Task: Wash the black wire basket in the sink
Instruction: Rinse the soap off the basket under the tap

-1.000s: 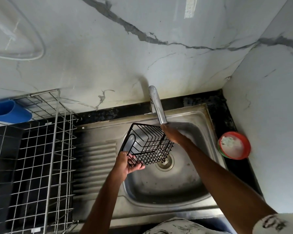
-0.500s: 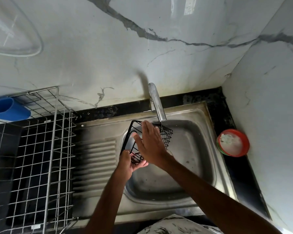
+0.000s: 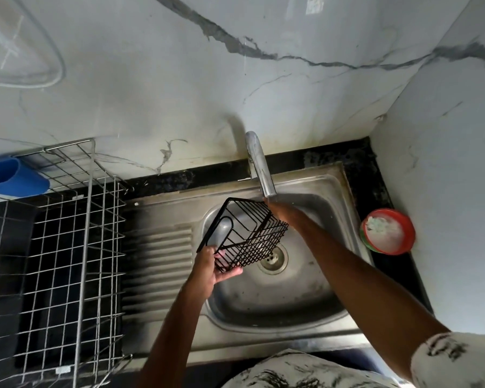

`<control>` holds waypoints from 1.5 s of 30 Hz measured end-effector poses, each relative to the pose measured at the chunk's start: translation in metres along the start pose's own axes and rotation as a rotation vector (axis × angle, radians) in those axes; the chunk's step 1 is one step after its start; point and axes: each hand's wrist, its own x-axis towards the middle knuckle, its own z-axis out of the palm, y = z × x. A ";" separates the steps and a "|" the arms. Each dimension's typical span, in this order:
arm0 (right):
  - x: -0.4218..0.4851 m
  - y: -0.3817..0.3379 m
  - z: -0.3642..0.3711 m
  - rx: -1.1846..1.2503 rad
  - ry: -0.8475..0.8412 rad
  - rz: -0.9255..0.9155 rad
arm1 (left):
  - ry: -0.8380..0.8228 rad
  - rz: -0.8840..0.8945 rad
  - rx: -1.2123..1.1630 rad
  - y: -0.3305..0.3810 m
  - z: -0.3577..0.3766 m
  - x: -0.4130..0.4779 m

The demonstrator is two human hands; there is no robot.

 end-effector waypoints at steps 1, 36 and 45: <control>0.011 0.006 -0.006 0.033 0.004 -0.010 | -0.009 -0.015 0.001 0.003 -0.002 -0.003; -0.062 0.063 -0.036 0.606 -0.198 0.214 | -0.207 0.224 0.095 0.027 -0.041 0.047; -0.094 0.055 -0.004 0.559 0.014 0.139 | -0.096 0.090 -0.329 -0.015 -0.012 0.034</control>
